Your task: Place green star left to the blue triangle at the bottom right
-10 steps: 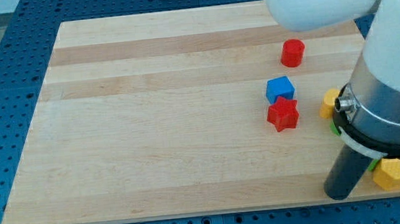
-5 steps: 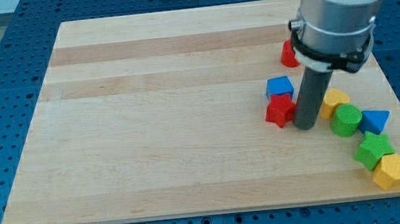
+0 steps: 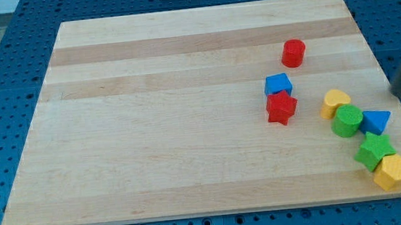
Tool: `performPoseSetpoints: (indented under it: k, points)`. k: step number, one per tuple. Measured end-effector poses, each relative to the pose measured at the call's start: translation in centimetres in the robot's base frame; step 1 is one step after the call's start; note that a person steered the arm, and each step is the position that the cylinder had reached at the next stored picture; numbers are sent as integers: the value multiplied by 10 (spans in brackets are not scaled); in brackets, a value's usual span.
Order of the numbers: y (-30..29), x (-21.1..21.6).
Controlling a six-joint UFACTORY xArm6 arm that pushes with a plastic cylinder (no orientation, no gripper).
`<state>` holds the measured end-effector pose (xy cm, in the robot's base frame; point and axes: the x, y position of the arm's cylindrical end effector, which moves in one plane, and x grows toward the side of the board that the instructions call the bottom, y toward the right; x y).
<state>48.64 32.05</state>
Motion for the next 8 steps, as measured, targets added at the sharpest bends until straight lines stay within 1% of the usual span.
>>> performPoseSetpoints:
  k: [1, 2, 3, 4, 6, 8]
  points:
    - [24, 48]
    - [24, 109]
    - [23, 122]
    - [5, 129]
    - [-24, 131]
    - [-79, 131]
